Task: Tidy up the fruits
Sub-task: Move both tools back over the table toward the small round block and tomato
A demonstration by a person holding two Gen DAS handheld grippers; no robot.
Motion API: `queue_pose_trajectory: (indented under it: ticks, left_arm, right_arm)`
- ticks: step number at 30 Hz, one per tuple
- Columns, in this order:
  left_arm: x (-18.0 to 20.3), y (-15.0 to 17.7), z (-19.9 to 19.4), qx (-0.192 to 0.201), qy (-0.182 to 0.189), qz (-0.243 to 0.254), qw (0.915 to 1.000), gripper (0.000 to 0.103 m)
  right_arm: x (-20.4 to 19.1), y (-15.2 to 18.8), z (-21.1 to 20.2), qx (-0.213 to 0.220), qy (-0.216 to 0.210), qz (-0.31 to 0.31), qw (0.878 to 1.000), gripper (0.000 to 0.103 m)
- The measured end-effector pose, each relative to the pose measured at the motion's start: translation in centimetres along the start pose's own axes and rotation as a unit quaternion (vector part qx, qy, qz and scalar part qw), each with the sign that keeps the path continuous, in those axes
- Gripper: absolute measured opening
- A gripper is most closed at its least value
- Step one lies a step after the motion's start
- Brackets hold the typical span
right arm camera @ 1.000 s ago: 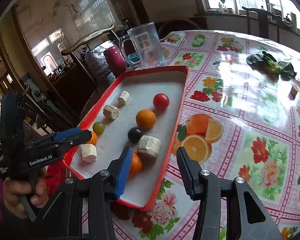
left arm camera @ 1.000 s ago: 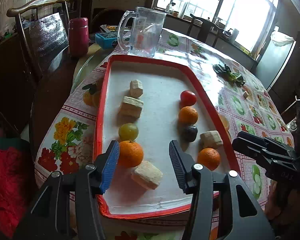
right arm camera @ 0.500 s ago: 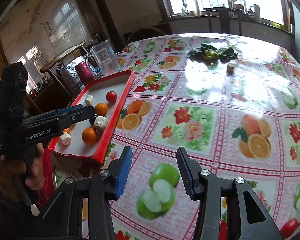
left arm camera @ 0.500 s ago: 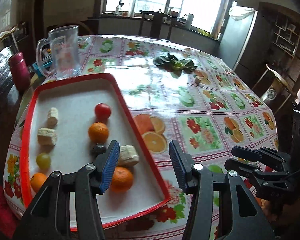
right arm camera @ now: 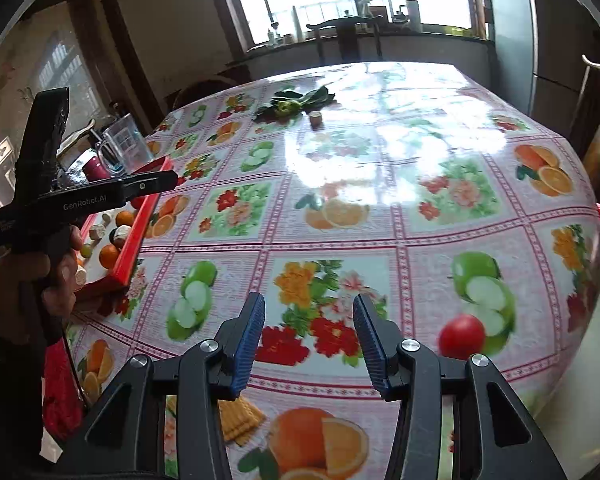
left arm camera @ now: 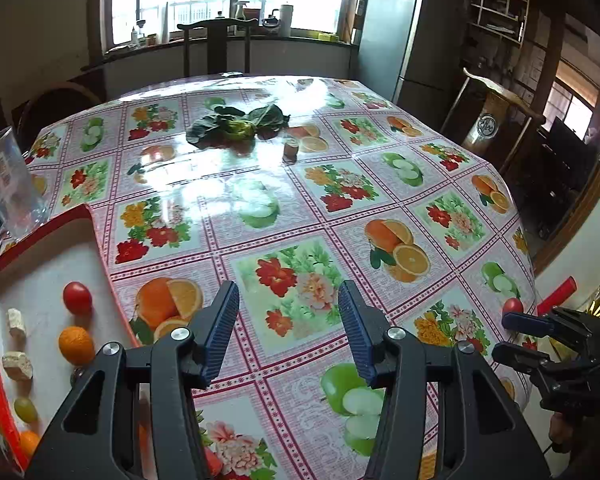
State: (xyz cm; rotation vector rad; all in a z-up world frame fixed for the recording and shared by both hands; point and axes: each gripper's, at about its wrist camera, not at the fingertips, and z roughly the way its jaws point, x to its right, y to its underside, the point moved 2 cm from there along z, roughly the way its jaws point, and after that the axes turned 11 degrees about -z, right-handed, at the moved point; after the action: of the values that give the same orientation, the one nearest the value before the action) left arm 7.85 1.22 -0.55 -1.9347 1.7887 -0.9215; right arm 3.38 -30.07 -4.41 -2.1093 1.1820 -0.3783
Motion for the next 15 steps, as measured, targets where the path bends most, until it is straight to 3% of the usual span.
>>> queue_pose_trajectory:
  ticks: [10, 15]
  left_arm:
    - [3.8, -3.5, 4.7, -0.021, 0.017, 0.049, 0.9984, 0.05]
    - [4.7, -6.5, 8.5, -0.034, 0.015, 0.062, 0.9974, 0.05]
  right_arm:
    - [6.2, 2.3, -1.9, -0.013, 0.089, 0.038, 0.995, 0.048]
    - [7.6, 3.1, -0.5, -0.037, 0.096, 0.038, 0.994, 0.048]
